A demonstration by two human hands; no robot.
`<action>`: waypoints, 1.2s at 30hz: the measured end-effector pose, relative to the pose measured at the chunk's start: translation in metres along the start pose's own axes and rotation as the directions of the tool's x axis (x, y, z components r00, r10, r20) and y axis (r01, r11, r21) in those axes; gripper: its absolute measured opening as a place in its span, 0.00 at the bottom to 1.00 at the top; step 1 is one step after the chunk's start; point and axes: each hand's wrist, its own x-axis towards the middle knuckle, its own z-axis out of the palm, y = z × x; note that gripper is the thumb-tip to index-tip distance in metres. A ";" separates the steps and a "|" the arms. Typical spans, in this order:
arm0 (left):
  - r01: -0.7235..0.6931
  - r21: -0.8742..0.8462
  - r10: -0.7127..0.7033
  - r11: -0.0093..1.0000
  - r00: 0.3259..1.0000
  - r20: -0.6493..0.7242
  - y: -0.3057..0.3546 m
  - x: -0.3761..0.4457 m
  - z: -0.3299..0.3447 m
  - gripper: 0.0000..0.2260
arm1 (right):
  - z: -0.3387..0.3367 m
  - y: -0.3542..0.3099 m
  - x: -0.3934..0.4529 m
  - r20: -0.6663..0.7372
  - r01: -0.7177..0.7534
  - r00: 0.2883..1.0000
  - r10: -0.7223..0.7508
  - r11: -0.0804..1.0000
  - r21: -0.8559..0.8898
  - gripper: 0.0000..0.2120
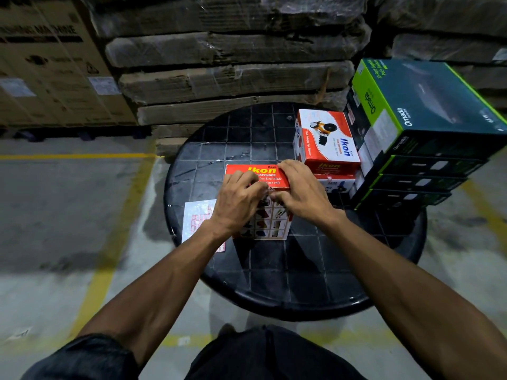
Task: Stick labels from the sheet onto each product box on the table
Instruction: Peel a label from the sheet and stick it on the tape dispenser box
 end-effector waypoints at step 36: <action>0.070 0.068 -0.084 0.995 0.967 0.242 -0.009 0.003 -0.026 0.23 | -0.008 -0.005 0.000 0.107 -0.029 0.994 0.032 0.999 -0.037 0.43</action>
